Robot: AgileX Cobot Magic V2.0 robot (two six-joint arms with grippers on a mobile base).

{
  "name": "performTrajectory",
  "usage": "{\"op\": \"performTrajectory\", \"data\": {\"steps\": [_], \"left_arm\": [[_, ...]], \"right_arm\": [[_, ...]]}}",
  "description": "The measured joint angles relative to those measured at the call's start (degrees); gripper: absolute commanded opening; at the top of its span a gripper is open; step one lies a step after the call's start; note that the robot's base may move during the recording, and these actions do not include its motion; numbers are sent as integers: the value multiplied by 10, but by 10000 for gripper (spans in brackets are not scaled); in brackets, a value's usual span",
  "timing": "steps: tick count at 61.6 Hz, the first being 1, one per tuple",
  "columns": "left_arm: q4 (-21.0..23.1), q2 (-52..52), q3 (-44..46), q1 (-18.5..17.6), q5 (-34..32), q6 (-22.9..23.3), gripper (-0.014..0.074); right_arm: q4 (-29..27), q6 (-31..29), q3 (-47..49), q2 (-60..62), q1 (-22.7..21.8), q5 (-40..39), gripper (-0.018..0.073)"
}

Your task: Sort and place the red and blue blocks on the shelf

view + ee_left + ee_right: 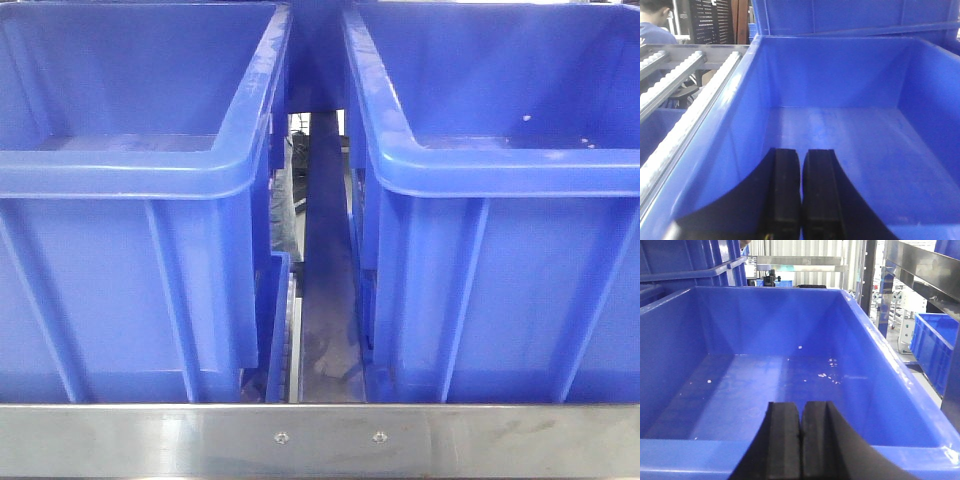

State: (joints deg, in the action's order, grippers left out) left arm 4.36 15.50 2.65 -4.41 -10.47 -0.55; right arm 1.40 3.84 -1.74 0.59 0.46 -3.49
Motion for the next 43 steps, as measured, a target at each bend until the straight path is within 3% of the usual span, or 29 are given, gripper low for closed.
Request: {"op": "performTrajectory", "data": {"steps": [25,43], "left_arm": [[1,-147,-29,0,16,0,124],[1,-157,-29,0,39,0,124]], "right_arm": [[0,0,0,0,0,0,50],[0,0,-1,0,0,0,50]]}}
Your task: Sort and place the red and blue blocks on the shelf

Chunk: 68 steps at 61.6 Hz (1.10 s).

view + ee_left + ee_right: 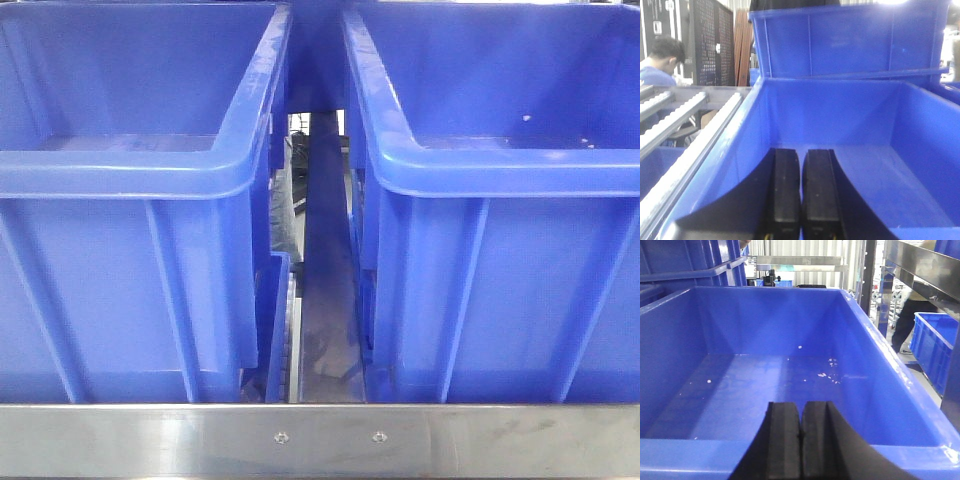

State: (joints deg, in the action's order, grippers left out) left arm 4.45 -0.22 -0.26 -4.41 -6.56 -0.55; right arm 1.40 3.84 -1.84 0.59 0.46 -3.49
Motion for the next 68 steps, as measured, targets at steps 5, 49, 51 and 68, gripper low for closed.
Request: {"op": "performTrajectory", "data": {"steps": [5,49,51,68], "left_arm": [[0,0,0,0,1,0,124],[7,0,0,0,37,0,124],[7,0,0,0,37,0,124],[8,0,0,0,38,0,124]], "right_arm": [[0,0,0,0,0,0,50],[0,0,0,0,0,0,50],[0,0,0,0,0,0,50],[0,0,0,0,0,0,50]]}}
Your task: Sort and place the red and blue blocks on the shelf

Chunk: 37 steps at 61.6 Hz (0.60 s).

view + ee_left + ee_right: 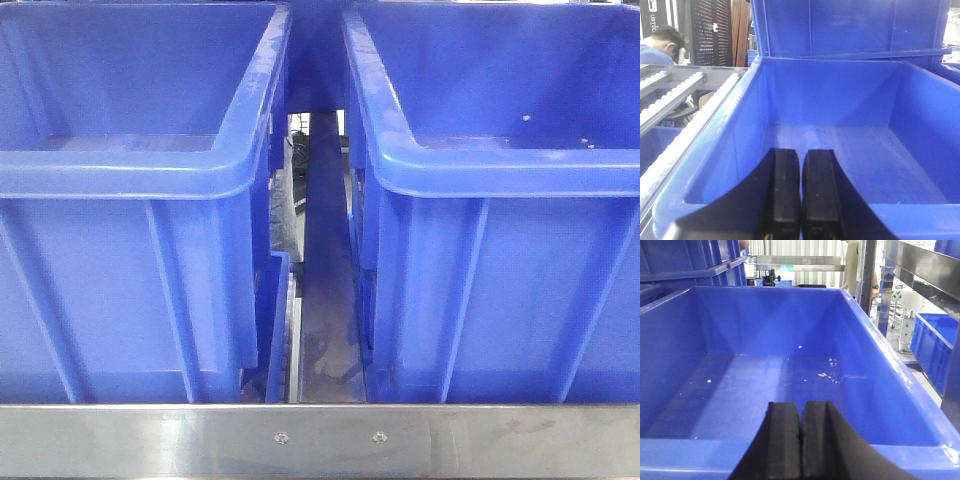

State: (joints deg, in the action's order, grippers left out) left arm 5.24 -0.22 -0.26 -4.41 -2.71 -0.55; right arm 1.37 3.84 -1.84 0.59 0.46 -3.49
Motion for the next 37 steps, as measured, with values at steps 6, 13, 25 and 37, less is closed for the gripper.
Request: {"op": "performTrajectory", "data": {"steps": [6,13,25,37], "left_arm": [[0,0,0,0,0,0,124],[0,0,0,0,0,0,124],[0,0,0,0,0,0,124],[0,0,0,0,0,0,124]], "right_arm": [[0,0,0,0,0,0,50],[0,0,0,0,0,0,50],[0,0,0,0,0,0,50],[0,0,0,0,0,0,50]]}}
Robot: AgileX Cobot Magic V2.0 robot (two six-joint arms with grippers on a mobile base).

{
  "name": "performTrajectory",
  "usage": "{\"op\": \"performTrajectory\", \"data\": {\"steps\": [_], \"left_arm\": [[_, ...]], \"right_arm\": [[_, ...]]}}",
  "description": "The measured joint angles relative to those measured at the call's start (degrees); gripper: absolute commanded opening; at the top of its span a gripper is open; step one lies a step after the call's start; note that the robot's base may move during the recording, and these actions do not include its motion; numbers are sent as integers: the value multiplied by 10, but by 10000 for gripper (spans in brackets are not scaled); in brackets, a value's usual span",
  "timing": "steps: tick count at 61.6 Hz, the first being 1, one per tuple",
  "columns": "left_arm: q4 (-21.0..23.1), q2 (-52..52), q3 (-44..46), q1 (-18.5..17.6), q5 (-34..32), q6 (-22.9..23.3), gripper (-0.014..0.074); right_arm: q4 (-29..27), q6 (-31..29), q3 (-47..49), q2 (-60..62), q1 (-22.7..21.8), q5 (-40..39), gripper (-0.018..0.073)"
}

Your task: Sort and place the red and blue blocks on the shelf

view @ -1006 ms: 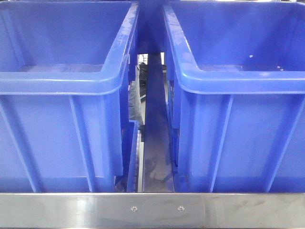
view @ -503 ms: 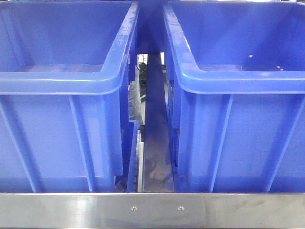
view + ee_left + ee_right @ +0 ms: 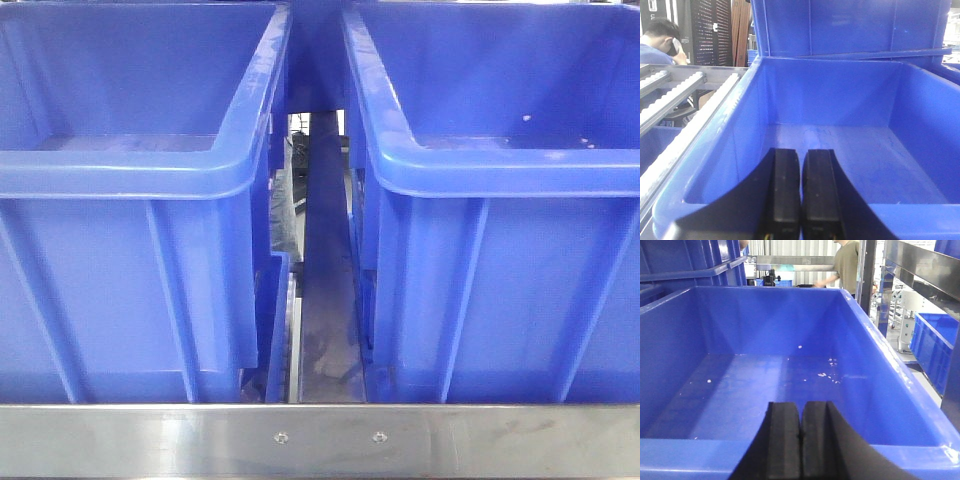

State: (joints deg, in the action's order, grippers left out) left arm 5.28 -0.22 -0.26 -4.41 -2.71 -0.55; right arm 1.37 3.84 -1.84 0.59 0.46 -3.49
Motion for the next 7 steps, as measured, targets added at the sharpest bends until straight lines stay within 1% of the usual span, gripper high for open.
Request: {"op": "performTrajectory", "data": {"steps": [7], "left_arm": [[0,0,0,0,0,0,124]], "right_arm": [[0,0,0,0,0,0,50]]}}
